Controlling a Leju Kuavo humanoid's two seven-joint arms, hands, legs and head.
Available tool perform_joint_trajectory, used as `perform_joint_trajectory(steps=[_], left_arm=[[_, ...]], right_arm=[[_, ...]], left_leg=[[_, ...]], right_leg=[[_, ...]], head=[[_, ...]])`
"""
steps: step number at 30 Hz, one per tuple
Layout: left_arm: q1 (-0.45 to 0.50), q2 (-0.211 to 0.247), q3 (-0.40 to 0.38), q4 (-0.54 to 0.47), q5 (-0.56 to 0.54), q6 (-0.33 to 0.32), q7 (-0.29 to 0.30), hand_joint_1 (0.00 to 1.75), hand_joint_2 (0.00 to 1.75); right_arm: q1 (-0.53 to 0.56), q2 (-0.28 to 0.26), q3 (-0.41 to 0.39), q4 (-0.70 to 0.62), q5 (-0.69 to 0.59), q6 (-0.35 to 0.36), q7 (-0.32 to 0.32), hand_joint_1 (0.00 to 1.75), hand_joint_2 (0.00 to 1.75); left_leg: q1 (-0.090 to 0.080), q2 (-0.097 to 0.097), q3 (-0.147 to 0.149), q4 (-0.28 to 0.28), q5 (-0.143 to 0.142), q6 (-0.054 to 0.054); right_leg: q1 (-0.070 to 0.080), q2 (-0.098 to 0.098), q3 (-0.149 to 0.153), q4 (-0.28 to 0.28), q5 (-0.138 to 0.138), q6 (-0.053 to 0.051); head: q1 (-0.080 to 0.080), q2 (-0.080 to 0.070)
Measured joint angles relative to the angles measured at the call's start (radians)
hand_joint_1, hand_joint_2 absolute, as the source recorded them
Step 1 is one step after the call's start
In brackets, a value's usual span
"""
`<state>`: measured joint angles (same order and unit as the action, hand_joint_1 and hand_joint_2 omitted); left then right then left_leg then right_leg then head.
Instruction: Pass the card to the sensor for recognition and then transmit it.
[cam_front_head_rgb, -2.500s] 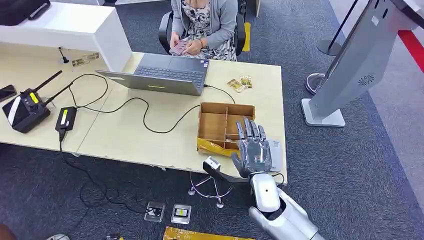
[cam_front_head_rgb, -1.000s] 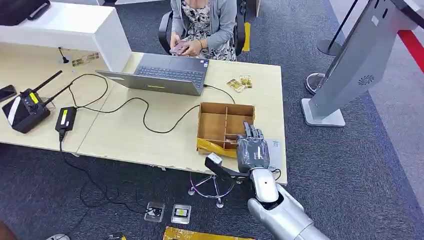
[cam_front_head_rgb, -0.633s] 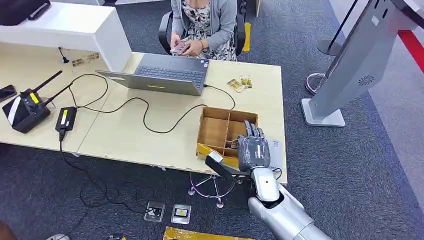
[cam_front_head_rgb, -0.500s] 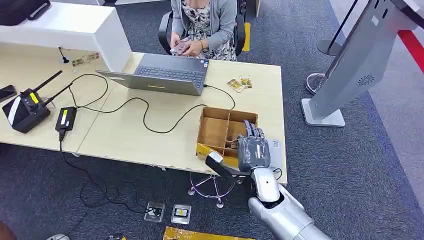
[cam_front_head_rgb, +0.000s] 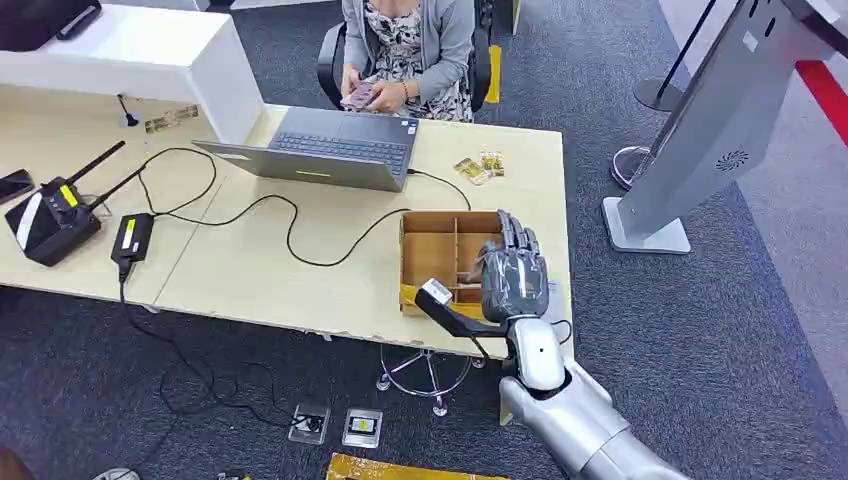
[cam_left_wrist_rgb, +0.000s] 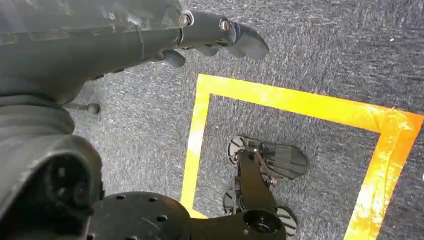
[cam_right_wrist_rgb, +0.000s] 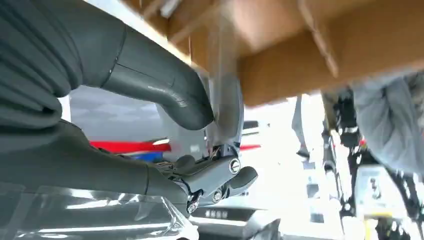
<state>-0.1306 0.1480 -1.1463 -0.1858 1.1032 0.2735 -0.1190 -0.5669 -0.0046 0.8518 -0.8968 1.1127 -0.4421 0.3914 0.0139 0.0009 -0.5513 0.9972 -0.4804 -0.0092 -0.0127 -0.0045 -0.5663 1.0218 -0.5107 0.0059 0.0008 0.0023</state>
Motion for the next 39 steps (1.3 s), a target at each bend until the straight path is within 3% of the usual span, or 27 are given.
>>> perform_joint_trajectory(steps=[7, 15, 27, 39], left_arm=[[-0.018, 0.000, -0.001, 0.000, -0.011, -0.002, 0.000, 0.00, 0.00], [-0.031, -0.001, -0.002, 0.000, -0.024, -0.008, 0.013, 0.00, 0.00], [-0.047, 0.000, -0.018, 0.001, -0.023, -0.006, 0.032, 0.00, 0.00], [-0.047, 0.000, -0.025, 0.002, -0.021, -0.009, 0.035, 0.00, 0.00]], right_arm=[[-0.082, -0.022, -0.028, -0.065, 0.032, 0.034, 0.019, 1.75, 1.75], [-0.118, -0.030, -0.047, -0.070, 0.003, 0.000, -0.009, 1.75, 1.75], [-0.229, 0.022, -0.047, 0.165, -0.089, 0.040, -0.087, 1.75, 1.75], [-0.241, 0.061, -0.047, 0.258, -0.109, 0.031, -0.104, 1.75, 1.75]], left_leg=[[0.000, 0.000, 0.000, 0.000, 0.000, 0.000], [0.000, 0.000, 0.000, 0.000, 0.000, 0.000], [0.000, 0.000, -0.001, 0.000, 0.000, -0.001], [0.000, 0.000, -0.001, 0.000, 0.000, -0.001]], right_leg=[[0.000, 0.000, 0.000, 0.000, 0.000, 0.000], [0.000, 0.000, 0.000, 0.000, 0.000, 0.000], [0.000, 0.000, 0.000, 0.000, 0.000, 0.000], [0.000, 0.000, -0.001, 0.000, 0.000, 0.000]], head=[[0.000, 0.000], [0.000, 0.000], [0.000, 0.000], [0.000, 0.000]])
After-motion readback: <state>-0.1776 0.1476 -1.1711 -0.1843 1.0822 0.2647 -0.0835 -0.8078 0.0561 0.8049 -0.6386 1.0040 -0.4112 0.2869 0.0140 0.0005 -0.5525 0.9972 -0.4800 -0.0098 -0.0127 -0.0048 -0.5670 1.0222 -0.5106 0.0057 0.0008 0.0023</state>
